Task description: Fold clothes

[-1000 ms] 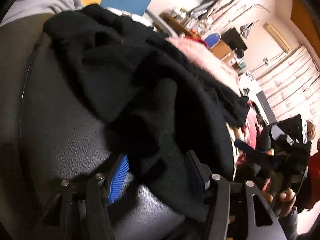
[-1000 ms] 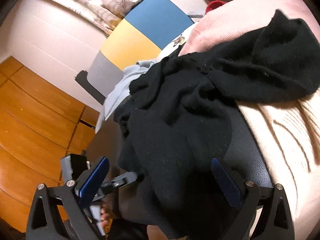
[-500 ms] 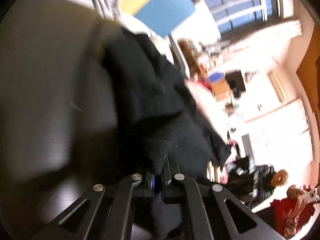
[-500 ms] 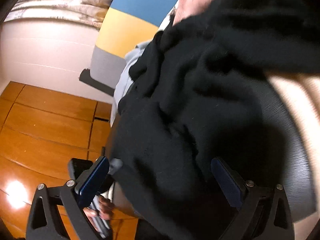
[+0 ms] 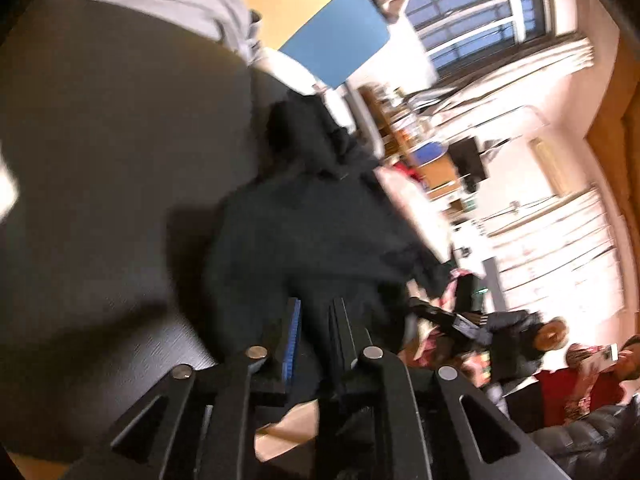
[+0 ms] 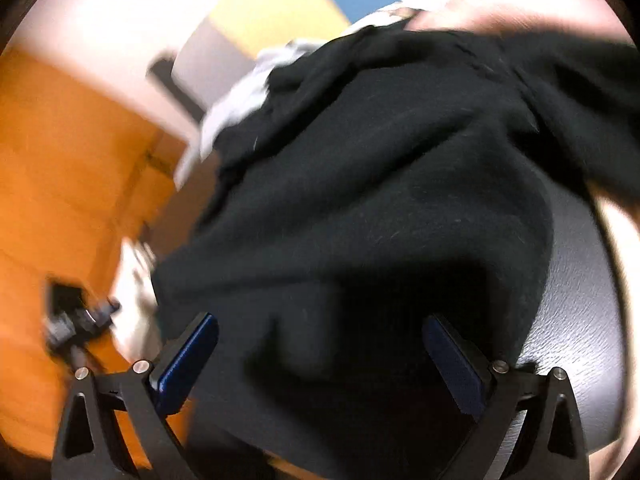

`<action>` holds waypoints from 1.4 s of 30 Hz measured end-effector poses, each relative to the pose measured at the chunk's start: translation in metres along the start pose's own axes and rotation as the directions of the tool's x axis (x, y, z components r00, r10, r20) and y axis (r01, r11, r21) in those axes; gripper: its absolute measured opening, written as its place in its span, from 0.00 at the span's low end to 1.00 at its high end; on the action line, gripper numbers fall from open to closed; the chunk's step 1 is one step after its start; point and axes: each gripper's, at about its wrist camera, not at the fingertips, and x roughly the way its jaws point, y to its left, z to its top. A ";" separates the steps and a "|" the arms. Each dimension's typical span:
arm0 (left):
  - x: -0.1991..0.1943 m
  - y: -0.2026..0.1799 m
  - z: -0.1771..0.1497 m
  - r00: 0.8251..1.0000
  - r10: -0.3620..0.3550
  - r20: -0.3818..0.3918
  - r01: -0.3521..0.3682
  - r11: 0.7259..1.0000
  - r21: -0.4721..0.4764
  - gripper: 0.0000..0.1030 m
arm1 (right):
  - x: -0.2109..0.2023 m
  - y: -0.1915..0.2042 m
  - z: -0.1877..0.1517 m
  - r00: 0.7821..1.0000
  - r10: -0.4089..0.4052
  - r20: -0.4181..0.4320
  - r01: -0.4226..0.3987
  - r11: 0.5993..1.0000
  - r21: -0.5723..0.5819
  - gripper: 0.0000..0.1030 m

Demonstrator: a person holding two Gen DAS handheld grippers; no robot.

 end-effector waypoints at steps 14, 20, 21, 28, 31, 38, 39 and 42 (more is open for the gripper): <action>0.083 -0.019 0.148 0.988 0.154 0.013 -0.154 0.979 0.135 0.47 | 0.011 0.052 0.039 0.978 -0.158 0.133 0.189 0.944 -0.270 1.00; 0.148 -0.035 0.176 0.980 0.173 -0.095 -0.149 0.964 0.221 0.54 | 0.033 0.044 0.058 0.974 -0.181 0.140 0.213 0.940 -0.265 1.00; 0.153 -0.033 0.182 0.980 0.177 -0.089 -0.155 0.966 0.207 0.55 | 0.036 0.043 0.059 0.973 -0.182 0.145 0.216 0.940 -0.264 1.00; 0.188 -0.013 0.208 0.962 0.259 -0.088 -0.249 0.962 0.113 0.55 | 0.046 0.038 0.085 0.966 -0.195 0.168 0.235 0.934 -0.268 1.00; 0.198 -0.011 0.209 0.961 0.264 -0.082 -0.257 0.962 0.090 0.16 | 0.057 0.030 0.101 0.963 -0.220 0.156 0.254 0.934 -0.251 1.00; 0.123 0.017 0.216 0.969 0.207 0.138 -0.204 0.978 -0.034 0.04 | 0.096 0.026 0.129 0.960 -0.268 0.079 0.279 0.924 -0.263 1.00; 0.112 0.022 0.217 0.963 0.218 0.157 -0.214 0.976 -0.041 0.04 | 0.103 0.030 0.132 0.960 -0.273 0.063 0.279 0.917 -0.284 1.00; 0.083 0.040 0.218 0.946 0.258 0.198 -0.248 0.966 -0.073 0.04 | 0.129 0.050 0.140 0.960 -0.279 0.032 0.272 0.891 -0.364 1.00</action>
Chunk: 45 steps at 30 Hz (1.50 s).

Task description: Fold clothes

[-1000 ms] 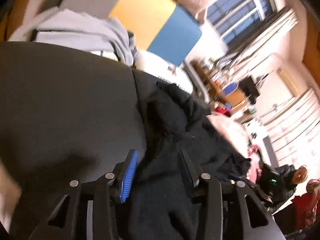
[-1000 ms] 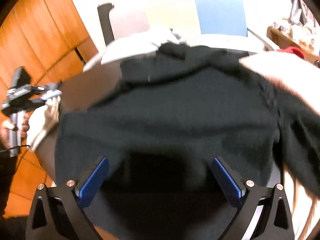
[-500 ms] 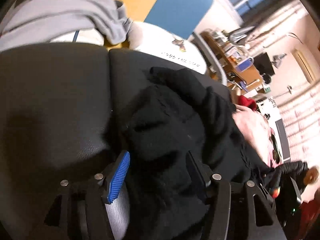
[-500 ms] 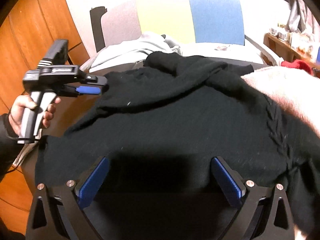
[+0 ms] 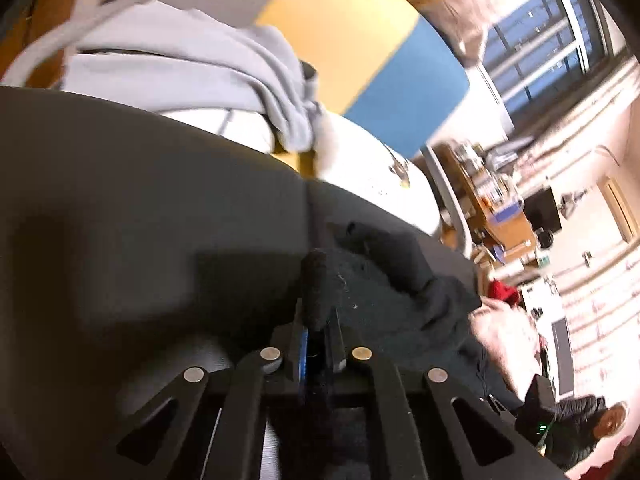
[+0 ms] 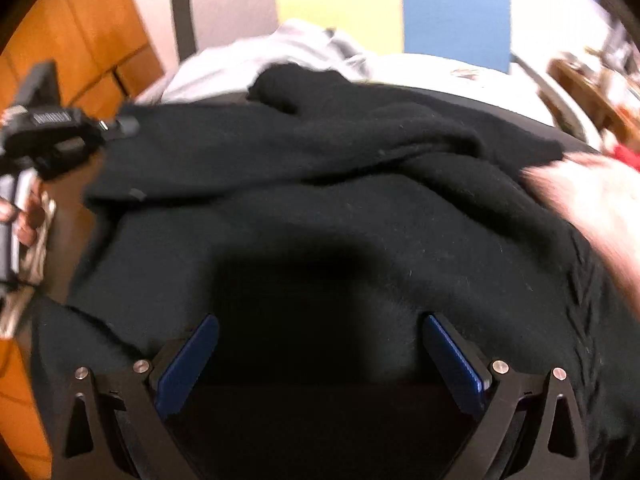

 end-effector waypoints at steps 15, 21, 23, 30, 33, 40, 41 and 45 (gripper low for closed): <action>-0.092 0.082 -0.036 0.978 0.189 0.092 -0.174 0.974 -0.148 0.23 | 0.051 0.060 0.053 0.996 0.060 0.061 -0.048 0.982 -0.180 1.00; -0.134 0.085 -0.144 0.991 0.135 -0.021 -0.137 0.984 -0.110 0.26 | -0.021 0.035 0.010 0.981 0.171 0.088 -0.160 0.979 -0.125 1.00; -0.141 0.088 -0.184 0.989 0.131 -0.067 -0.138 0.984 -0.114 0.26 | -0.051 0.021 -0.019 0.977 0.195 0.089 -0.187 0.979 -0.085 1.00; -0.161 0.077 -0.251 0.998 0.010 -0.058 -0.020 0.984 -0.177 0.32 | -0.113 -0.047 -0.162 0.986 0.169 0.006 -0.164 0.951 0.261 1.00; -0.155 0.061 -0.260 0.997 0.015 -0.075 -0.024 0.993 -0.117 0.34 | -0.126 -0.051 -0.198 0.974 0.210 0.089 -0.228 0.892 0.389 1.00; -0.138 0.023 -0.275 0.995 0.074 -0.071 -0.071 0.997 0.037 0.38 | -0.118 0.015 -0.200 0.995 0.059 0.086 -0.073 0.983 0.168 0.98; -0.138 0.019 -0.278 0.994 0.094 -0.063 -0.091 0.994 0.054 0.38 | -0.115 0.025 -0.200 0.997 0.014 0.077 -0.023 0.994 0.109 0.84; -0.126 0.001 -0.276 0.975 0.216 -0.048 -0.204 0.961 0.189 0.23 | -0.120 0.042 -0.205 0.997 -0.040 0.063 0.042 0.999 -0.024 0.50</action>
